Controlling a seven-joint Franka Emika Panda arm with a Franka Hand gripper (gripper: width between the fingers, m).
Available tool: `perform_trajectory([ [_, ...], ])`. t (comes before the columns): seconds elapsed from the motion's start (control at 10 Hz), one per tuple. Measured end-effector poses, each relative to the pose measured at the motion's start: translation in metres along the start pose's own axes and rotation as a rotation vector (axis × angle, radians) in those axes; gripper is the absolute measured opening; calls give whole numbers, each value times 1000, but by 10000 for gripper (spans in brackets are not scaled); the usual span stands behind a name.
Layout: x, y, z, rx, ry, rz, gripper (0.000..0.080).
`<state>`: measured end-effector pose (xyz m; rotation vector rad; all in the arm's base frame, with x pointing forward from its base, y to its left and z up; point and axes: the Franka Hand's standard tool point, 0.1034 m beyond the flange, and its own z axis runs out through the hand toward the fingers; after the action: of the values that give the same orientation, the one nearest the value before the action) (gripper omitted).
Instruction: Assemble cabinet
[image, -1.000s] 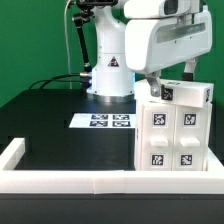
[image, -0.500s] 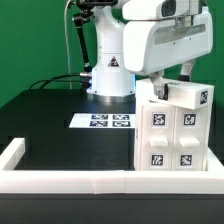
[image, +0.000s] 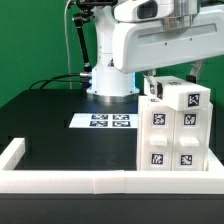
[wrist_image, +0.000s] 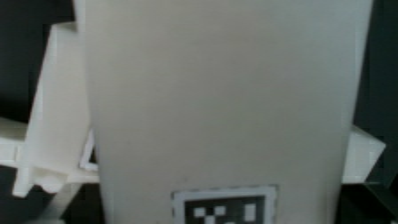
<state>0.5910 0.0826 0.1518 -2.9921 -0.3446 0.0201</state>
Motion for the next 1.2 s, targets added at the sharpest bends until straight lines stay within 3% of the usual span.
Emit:
perform_trajectory([
  [0.7,1,0,0,9,10,515,557],
  [1.2,-2,-7,1,39,48,1066,557],
])
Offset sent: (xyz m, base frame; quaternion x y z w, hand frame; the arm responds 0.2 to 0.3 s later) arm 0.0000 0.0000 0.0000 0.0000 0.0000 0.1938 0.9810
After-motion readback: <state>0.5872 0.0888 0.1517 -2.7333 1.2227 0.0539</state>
